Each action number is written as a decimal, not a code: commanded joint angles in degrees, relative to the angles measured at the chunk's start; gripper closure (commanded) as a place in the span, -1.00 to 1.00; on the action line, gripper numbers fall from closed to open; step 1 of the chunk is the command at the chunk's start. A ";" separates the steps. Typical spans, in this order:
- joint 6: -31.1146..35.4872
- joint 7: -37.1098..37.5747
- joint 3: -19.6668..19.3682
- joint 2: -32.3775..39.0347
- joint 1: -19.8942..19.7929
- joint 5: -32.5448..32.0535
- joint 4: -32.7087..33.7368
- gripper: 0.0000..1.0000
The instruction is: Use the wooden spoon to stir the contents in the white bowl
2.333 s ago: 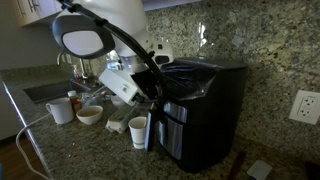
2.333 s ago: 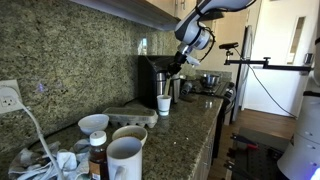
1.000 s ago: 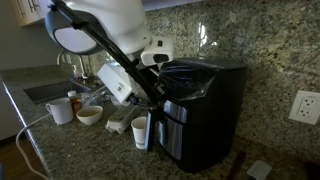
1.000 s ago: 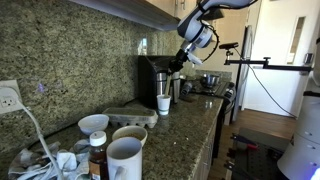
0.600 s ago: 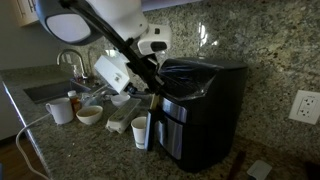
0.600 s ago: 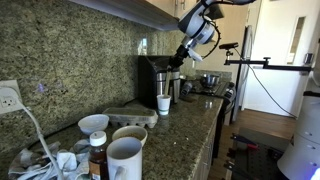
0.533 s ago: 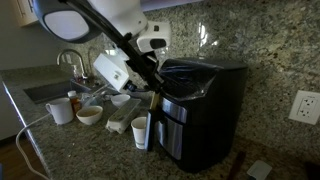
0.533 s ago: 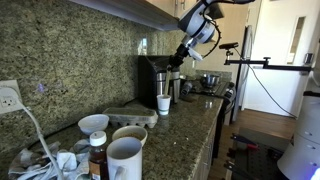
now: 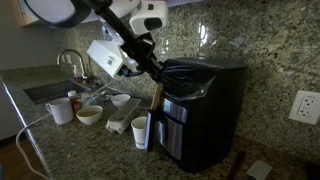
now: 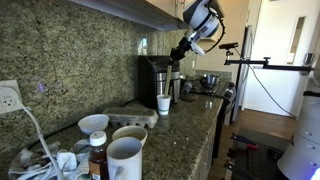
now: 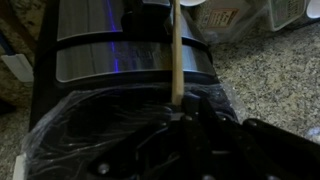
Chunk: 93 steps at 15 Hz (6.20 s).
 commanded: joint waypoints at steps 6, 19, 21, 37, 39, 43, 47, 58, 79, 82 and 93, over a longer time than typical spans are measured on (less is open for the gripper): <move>0.95 -1.15 -0.98 -2.58 -0.11 2.65 -1.38 0.93; 1.26 1.24 -0.79 3.99 0.17 -3.93 -0.29 -1.00; 3.04 1.02 -0.69 4.51 0.31 -3.32 -0.31 -1.00; 8.10 -0.52 -0.06 6.72 1.15 0.66 0.02 0.15; 8.41 -0.49 -0.07 6.68 1.15 0.97 -0.14 0.45; 8.32 -0.10 0.08 6.49 1.21 0.75 -0.37 0.96; 6.26 0.77 -0.07 5.92 0.92 -0.38 -0.08 0.87; 1.05 10.34 -2.24 4.82 0.00 -10.31 2.97 0.88; -12.11 14.88 -5.66 4.20 -2.00 -8.94 13.30 0.88; -11.63 14.45 -5.21 4.39 -1.71 -9.64 12.11 0.70; -11.93 15.37 -6.14 5.32 -3.17 -9.22 16.46 0.89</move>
